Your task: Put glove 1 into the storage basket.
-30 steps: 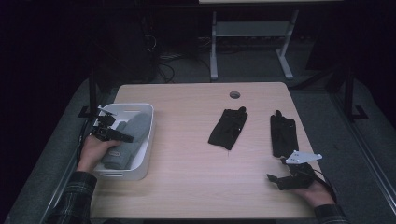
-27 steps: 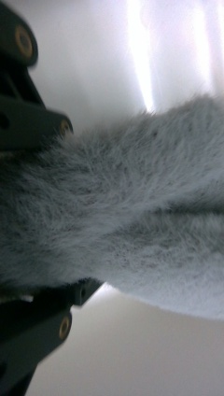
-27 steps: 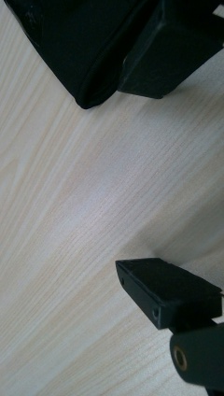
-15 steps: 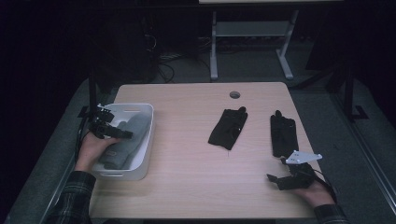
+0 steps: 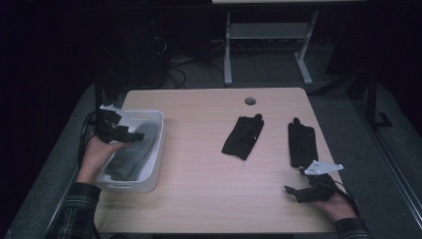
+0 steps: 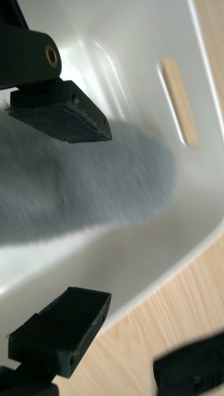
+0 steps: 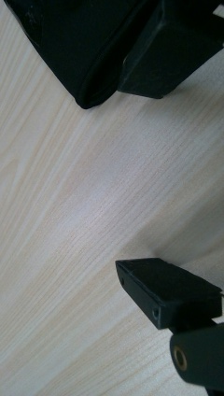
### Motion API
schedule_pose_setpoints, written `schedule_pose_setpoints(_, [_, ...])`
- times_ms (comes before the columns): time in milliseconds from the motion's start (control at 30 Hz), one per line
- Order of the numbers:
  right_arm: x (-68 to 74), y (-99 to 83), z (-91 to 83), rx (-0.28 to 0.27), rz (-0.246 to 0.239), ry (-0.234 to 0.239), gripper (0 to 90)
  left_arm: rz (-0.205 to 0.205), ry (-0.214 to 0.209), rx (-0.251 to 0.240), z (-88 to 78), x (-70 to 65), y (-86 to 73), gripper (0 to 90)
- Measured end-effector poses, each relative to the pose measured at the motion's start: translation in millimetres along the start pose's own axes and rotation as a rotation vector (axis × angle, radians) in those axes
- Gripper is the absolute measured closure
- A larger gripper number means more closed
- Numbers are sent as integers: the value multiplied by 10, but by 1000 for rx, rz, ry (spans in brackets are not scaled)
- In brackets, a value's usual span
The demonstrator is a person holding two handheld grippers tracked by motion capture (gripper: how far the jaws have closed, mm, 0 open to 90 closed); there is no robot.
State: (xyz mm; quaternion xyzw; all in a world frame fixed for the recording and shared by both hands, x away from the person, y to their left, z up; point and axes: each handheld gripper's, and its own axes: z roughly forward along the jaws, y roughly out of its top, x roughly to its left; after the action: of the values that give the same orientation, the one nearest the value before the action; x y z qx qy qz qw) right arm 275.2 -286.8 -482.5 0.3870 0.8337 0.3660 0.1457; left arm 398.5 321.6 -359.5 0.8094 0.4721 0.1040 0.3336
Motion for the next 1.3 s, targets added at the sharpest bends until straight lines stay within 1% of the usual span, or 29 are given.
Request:
schedule_pose_setpoints(100, [0, 0, 0, 0, 0, 0, 122, 30, -15, -11, -1, -134, 40, 177])
schedule_pose_setpoints(300, [0, 0, 0, 0, 0, 0, 122, 93, -71, -38, 49, -459, 104, 177])
schedule_pose_setpoints(367, [0, 0, 0, 0, 0, 0, 122, 112, -88, -39, 87, -556, 122, 177])
schedule_pose_setpoints(400, [1, 1, 0, 1, 0, 0, 117, 115, -94, -40, 102, -598, 127, 177])
schedule_pose_setpoints(467, [1, 1, 4, 4, -4, 3, 103, 134, -111, -40, 147, -715, 145, 177])
schedule_pose_setpoints(667, [1, 1, 3, 5, -4, 1, 103, 190, -162, -50, 266, -1050, 173, 177])
schedule_pose_setpoints(733, [2, 1, 3, 5, -3, 2, 103, 211, -180, -48, 315, -1174, 173, 177])
schedule_pose_setpoints(767, [1, 1, 3, 5, -4, 1, 103, 228, -188, -42, 337, -1228, 174, 177])
schedule_pose_setpoints(900, [1, 1, 3, 4, -4, 2, 103, 262, -217, -37, 437, -1447, 157, 177])
schedule_pose_setpoints(1000, [1, 1, 3, 4, -4, 2, 103, 292, -227, -32, 501, -1570, 126, 178])
schedule_pose_setpoints(1033, [1, 2, 3, 4, -4, 2, 103, 291, -234, -34, 529, -1609, 107, 178])
schedule_pose_setpoints(1067, [0, 1, 3, 5, -5, 1, 103, 301, -238, -32, 556, -1637, 89, 178])
schedule_pose_setpoints(1100, [1, 2, 3, 5, -4, 2, 103, 299, -239, -33, 588, -1673, 64, 178])
schedule_pose_setpoints(1133, [1, 1, 3, 5, -4, 2, 103, 314, -241, -26, 610, -1688, 48, 177])
schedule_pose_setpoints(1167, [2, 2, 3, 5, -3, 2, 103, 324, -255, -28, 651, -1720, 13, 175])
schedule_pose_setpoints(1200, [2, 1, 3, 5, -3, 2, 103, 327, -257, -26, 686, -1742, -18, 170])
schedule_pose_setpoints(1233, [2, 2, 3, 5, -2, 2, 103, 339, -260, -26, 721, -1756, -48, 166])
schedule_pose_setpoints(1267, [1, 1, 3, 4, -3, 2, 104, 339, -265, -29, 759, -1775, -85, 159])
schedule_pose_setpoints(1300, [2, 2, 3, 5, -3, 2, 104, 342, -265, -20, 792, -1784, -117, 158])
